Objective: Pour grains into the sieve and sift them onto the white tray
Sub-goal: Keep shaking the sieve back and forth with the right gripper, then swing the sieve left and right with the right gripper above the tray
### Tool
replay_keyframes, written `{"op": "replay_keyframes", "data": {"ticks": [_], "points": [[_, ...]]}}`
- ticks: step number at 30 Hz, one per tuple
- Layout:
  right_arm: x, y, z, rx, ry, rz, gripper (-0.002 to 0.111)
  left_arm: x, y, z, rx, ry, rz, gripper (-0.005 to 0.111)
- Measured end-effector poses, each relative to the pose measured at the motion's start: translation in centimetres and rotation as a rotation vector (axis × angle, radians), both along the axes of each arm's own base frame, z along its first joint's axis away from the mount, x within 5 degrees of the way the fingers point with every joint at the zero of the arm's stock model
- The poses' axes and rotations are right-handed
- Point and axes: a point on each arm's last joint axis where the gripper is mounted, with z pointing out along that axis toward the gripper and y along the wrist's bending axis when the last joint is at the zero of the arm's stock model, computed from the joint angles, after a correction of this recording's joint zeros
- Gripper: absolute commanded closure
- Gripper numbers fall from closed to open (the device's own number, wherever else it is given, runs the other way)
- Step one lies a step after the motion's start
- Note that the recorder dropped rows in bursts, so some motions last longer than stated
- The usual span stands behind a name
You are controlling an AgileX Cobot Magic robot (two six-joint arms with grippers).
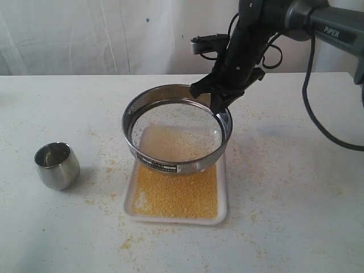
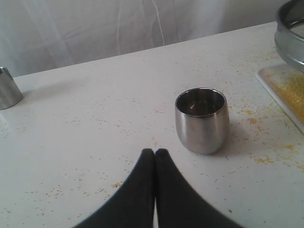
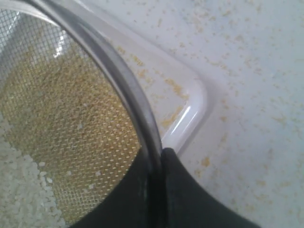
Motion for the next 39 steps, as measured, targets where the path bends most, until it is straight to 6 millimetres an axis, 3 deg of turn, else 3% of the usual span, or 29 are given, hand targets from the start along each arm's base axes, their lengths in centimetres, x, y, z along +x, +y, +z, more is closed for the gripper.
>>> {"op": "replay_keyframes", "data": {"ticks": [7, 11, 13, 17, 21, 26, 28, 31, 33, 34, 35, 37, 39], "points": [[-1.0, 0.2, -0.5, -0.02, 0.018, 0.065, 0.108, 0.0, 0.0, 0.0, 0.0, 0.0, 0.0, 0.107], [1.3, -1.8, 0.0, -0.123, -0.171, -0.133, 0.108, 0.0, 0.0, 0.0, 0.0, 0.0, 0.0, 0.107], [1.7, -2.8, 0.2, -0.112, -0.163, -0.204, 0.108, 0.0, 0.0, 0.0, 0.0, 0.0, 0.0, 0.107], [0.3, -2.2, -0.5, -0.046, -0.002, -0.031, 0.108, 0.0, 0.0, 0.0, 0.0, 0.0, 0.0, 0.107], [-0.2, -0.9, -1.0, -0.013, 0.02, 0.082, 0.108, 0.0, 0.0, 0.0, 0.0, 0.0, 0.0, 0.107], [1.1, -2.9, -1.2, -0.015, -0.01, -0.151, 0.108, 0.0, 0.0, 0.0, 0.0, 0.0, 0.0, 0.107], [0.8, -2.6, -1.3, 0.062, 0.021, -0.022, 0.108, 0.0, 0.0, 0.0, 0.0, 0.0, 0.0, 0.107], [-0.8, -0.4, -0.8, 0.091, 0.022, 0.159, 0.108, 0.0, 0.0, 0.0, 0.0, 0.0, 0.0, 0.107], [0.4, -1.9, -0.5, -0.018, -0.044, -0.094, 0.108, 0.0, 0.0, 0.0, 0.0, 0.0, 0.0, 0.107], [1.1, -3.7, -0.5, -0.022, -0.049, -0.208, 0.108, 0.0, 0.0, 0.0, 0.0, 0.0, 0.0, 0.107], [1.2, -4.3, -0.5, 0.003, -0.038, -0.177, 0.108, 0.0, 0.0, 0.0, 0.0, 0.0, 0.0, 0.107], [0.2, -2.8, -0.1, 0.131, 0.003, 0.086, 0.108, 0.0, 0.0, 0.0, 0.0, 0.0, 0.0, 0.107], [-0.7, -1.3, 0.3, 0.138, 0.011, 0.153, 0.108, 0.0, 0.0, 0.0, 0.0, 0.0, 0.0, 0.107]]}}
